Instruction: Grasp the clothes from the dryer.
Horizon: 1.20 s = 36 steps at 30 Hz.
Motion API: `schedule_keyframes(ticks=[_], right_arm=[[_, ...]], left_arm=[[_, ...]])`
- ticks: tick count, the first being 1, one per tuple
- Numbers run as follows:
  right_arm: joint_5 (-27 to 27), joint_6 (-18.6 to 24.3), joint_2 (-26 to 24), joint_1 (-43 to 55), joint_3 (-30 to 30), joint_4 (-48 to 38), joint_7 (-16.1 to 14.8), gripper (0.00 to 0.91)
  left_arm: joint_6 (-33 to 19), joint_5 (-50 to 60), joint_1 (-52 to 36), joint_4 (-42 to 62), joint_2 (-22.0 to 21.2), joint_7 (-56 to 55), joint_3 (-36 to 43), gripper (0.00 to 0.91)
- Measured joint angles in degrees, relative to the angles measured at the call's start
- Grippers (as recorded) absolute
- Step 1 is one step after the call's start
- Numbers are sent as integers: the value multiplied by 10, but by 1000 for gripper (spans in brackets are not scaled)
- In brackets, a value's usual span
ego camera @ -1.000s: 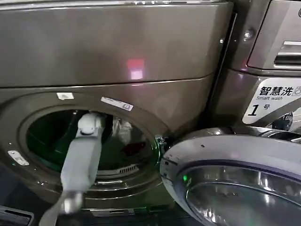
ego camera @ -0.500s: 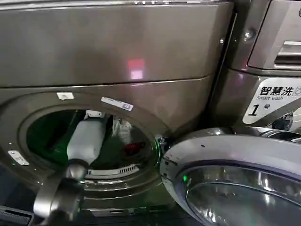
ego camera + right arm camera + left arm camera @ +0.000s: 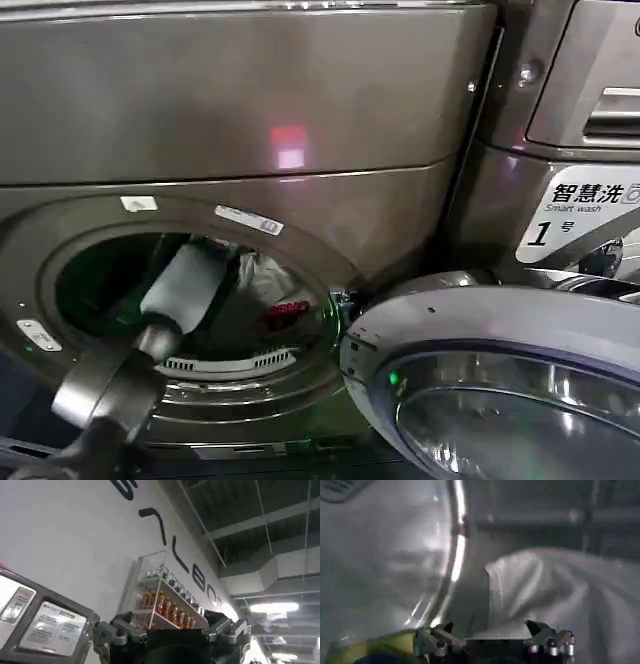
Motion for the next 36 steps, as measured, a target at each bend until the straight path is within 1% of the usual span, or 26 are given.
schedule_keyframes(ticks=[10, 20, 21, 22, 23, 25, 28, 36], right_arm=[[-8, 3, 3, 9, -18, 3, -2, 907], [-12, 5, 7, 12, -28, 6, -3, 907], [-13, 5, 7, 13, -30, 6, -3, 907], [-13, 5, 7, 13, -31, 6, -3, 907], [-14, 6, 7, 14, -32, 6, -3, 907], [-15, 7, 8, 15, -34, 6, -4, 907], [-18, 8, 10, 17, -37, 5, -4, 907], [-21, 9, 11, 19, -41, 3, -5, 907]], left_arm=[[-11, 28, -2, 9, -9, 17, 58, 907], [-13, 22, 9, 16, -18, 16, 82, 899], [-13, 20, 10, 16, -19, 16, 82, 671], [-14, 18, 11, 17, -19, 16, 83, 523], [-15, 16, 12, 17, -19, 17, 84, 148], [-17, 12, 13, 17, -18, 21, 85, 80], [-22, 5, 13, 17, -18, 25, 86, 0], [-36, -13, 14, 18, -18, 30, 89, 0]])
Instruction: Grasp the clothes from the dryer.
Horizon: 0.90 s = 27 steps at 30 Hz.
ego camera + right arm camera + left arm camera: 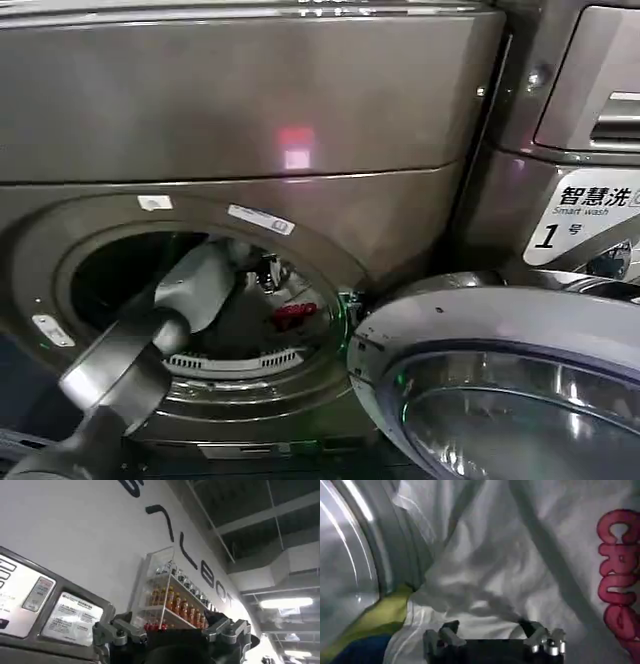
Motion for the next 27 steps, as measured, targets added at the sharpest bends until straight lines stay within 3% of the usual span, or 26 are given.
schedule_keyframes(ticks=[16, 27], right_arm=[[0, 3, 7, -3, 4, 0, -2, 907], [-2, 5, 8, 2, -2, 0, -1, 907]], left_arm=[[-8, -46, 11, -10, 0, 3, -12, 0], [25, -129, 51, -84, 16, -49, -113, 0]])
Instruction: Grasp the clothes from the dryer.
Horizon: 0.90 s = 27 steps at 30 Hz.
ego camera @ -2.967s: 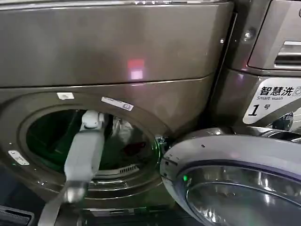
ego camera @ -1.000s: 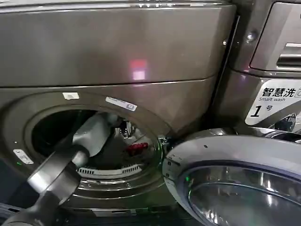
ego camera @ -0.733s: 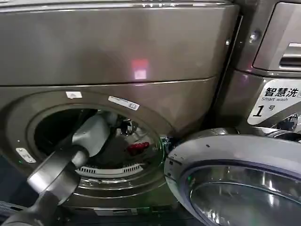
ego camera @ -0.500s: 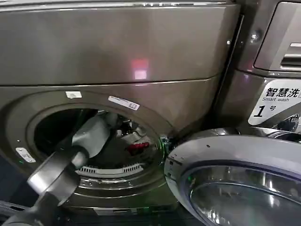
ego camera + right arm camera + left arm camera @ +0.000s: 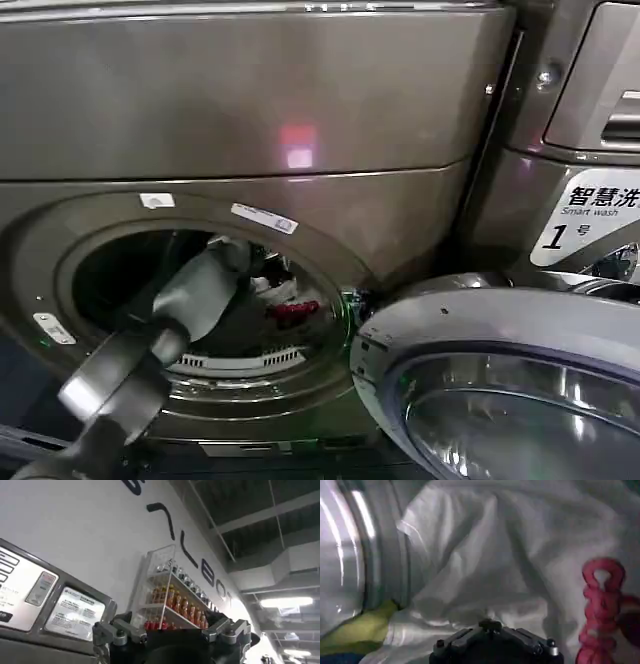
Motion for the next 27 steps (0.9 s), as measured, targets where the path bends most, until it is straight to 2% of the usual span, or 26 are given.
schedule_keyframes(ticks=[12, 19, 27], right_arm=[[0, 5, -2, 0, 2, -3, 1, 907], [3, 8, -7, -4, 9, -5, 1, 907], [1, 14, -13, -4, 11, -9, 5, 907]], left_arm=[[1, -113, 101, -181, 4, -131, -150, 0], [-27, -165, 164, -297, -9, -238, -217, 0], [-65, -170, 249, -412, -25, -364, -290, 0]])
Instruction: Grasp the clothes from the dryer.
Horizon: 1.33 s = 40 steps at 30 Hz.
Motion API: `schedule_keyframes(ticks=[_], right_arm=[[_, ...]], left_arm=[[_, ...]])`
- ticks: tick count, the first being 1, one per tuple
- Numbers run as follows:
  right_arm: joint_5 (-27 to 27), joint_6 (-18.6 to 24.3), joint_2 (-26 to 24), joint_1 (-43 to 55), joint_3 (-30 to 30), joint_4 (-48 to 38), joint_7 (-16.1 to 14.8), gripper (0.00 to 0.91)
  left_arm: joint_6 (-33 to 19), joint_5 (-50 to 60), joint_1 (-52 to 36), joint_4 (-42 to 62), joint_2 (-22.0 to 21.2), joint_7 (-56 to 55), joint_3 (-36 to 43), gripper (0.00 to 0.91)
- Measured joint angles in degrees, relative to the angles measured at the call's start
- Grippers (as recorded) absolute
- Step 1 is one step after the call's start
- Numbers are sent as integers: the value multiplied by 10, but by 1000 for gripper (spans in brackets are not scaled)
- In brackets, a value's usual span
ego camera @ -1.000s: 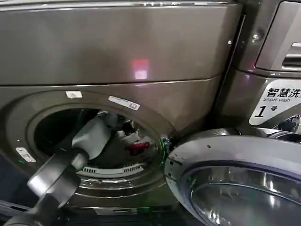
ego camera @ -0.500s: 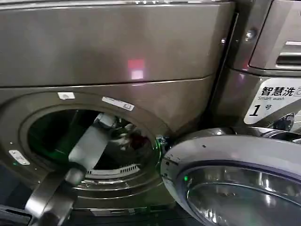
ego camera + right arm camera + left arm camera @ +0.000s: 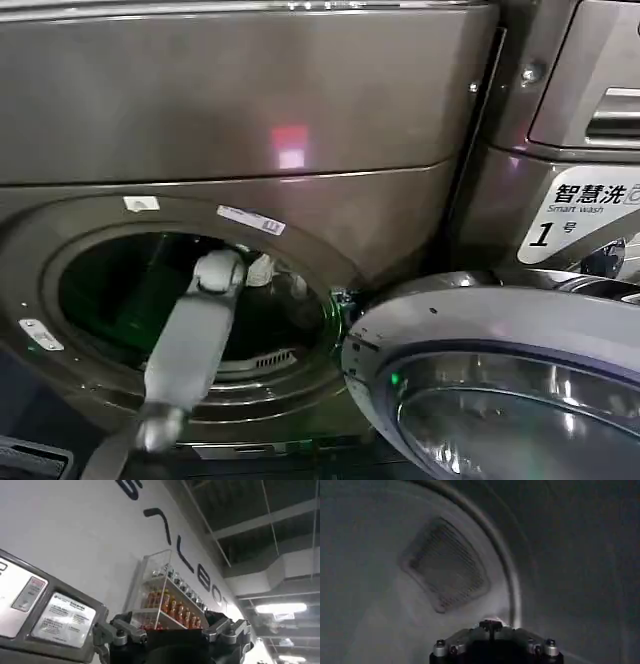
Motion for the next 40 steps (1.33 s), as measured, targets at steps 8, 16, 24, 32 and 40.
schedule_keyframes(ticks=[8, 16, 24, 32, 40], right_arm=[[-14, 10, -5, -1, 12, -7, 11, 907], [-9, 20, -6, -6, 20, -11, 19, 907], [-8, 24, -5, -8, 26, -11, 21, 907], [-5, 25, -5, -8, 29, -11, 18, 907], [-3, 25, -8, -12, 33, -10, 14, 907]], left_arm=[[-31, 22, 98, -106, -19, -86, -64, 0], [-42, 36, 150, -169, -27, -117, -84, 0], [-42, 38, 166, -192, -29, -120, -82, 0], [-42, 39, 176, -196, -31, -113, -76, 0], [-40, 35, 174, -191, -32, -105, -71, 0]])
